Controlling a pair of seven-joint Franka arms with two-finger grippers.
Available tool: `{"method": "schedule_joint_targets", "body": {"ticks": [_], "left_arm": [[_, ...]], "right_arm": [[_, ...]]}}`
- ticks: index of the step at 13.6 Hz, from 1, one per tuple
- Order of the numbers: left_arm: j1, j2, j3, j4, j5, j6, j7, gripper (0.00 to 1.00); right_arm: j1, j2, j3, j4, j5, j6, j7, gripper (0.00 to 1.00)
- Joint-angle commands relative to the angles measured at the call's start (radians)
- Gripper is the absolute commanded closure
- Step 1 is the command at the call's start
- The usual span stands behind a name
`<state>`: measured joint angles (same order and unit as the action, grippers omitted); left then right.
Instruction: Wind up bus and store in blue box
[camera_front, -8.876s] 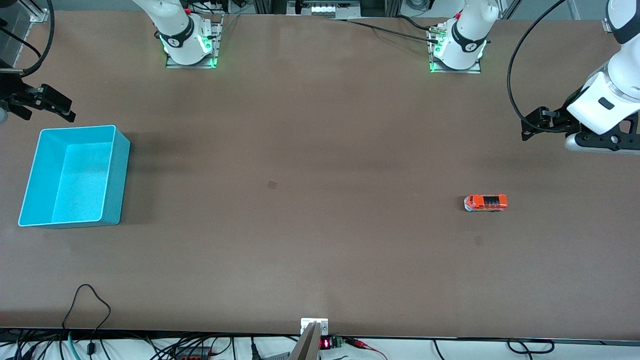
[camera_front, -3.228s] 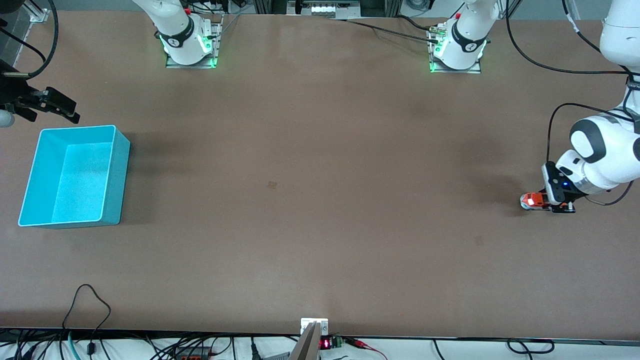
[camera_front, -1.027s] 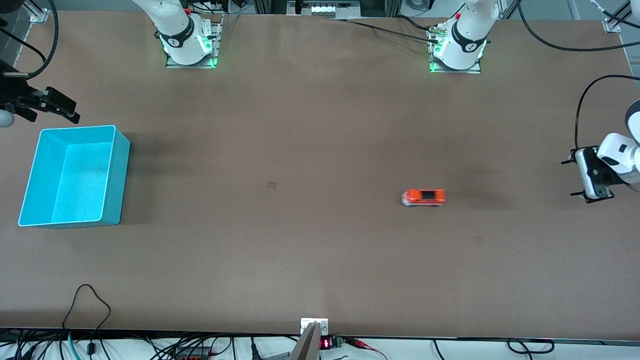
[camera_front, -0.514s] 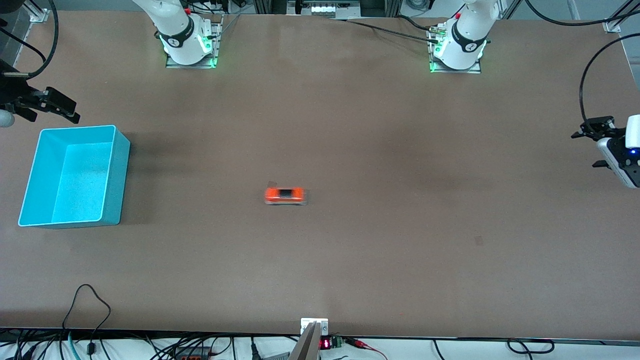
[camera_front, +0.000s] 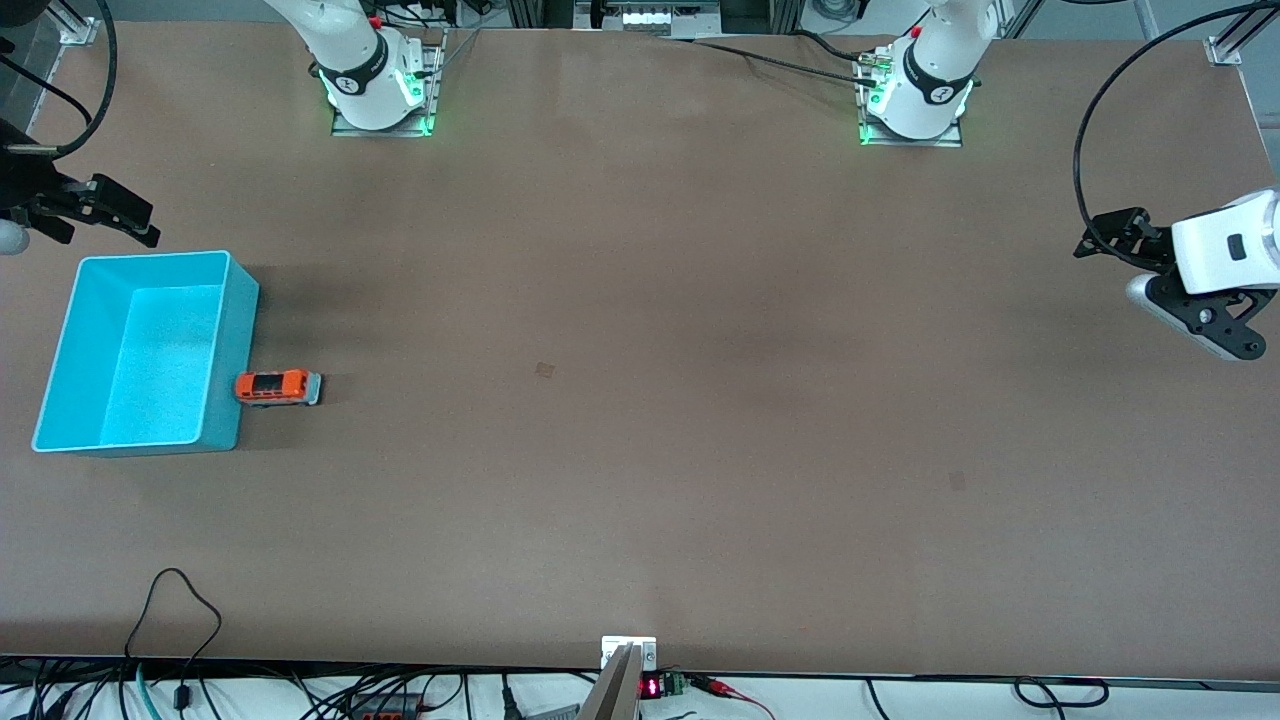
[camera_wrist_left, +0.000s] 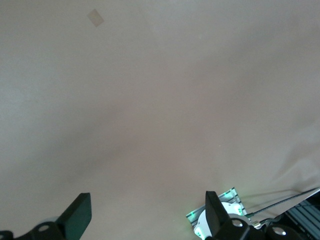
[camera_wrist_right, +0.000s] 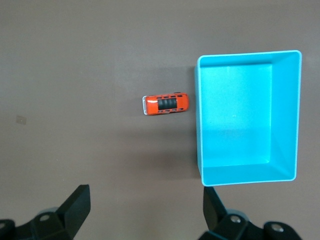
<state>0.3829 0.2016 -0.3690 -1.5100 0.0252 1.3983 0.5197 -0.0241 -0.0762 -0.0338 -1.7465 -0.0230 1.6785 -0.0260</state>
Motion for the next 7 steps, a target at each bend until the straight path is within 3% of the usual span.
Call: {"method": "schedule_joint_targets", "body": {"ticks": [1, 7], "left_arm": [[0.010, 0.010, -0.010, 0.025, 0.015, -0.021, -0.029, 0.00], [-0.016, 0.018, -0.018, 0.068, 0.013, -0.018, -0.121, 0.00]], "right_arm": [[-0.002, -0.005, 0.002, 0.002, 0.012, 0.000, -0.006, 0.00], [-0.005, 0.006, 0.002, 0.002, 0.015, 0.001, -0.005, 0.00]]}}
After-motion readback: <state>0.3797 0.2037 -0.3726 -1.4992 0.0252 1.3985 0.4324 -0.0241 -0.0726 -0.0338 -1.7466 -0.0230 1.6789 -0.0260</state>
